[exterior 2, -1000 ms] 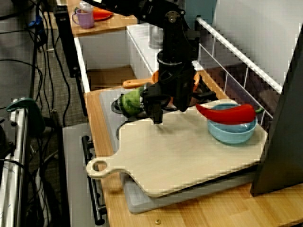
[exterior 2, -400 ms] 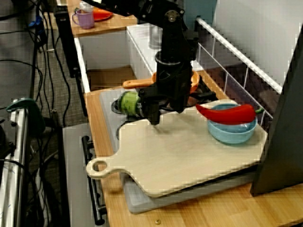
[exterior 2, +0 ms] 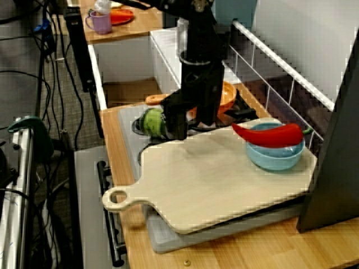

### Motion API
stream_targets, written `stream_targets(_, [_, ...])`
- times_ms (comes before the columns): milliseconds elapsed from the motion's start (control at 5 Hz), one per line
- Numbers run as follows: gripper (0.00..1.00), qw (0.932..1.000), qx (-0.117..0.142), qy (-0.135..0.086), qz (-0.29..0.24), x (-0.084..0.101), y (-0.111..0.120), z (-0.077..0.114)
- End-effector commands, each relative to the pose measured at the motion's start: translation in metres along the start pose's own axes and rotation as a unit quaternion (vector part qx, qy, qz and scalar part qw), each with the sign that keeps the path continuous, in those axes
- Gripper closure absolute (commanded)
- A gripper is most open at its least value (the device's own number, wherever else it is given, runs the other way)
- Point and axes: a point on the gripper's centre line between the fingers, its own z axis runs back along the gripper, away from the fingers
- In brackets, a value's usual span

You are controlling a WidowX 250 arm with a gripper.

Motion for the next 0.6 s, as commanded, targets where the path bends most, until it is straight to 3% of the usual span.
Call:
stream_targets(0, [0.00,0.9961,0.046,-0.058,0.048,-0.020,0.001,0.049])
stream_targets(400, [0.00,0.9861,0.083,-0.068,0.127,-0.042,-0.006,0.051])
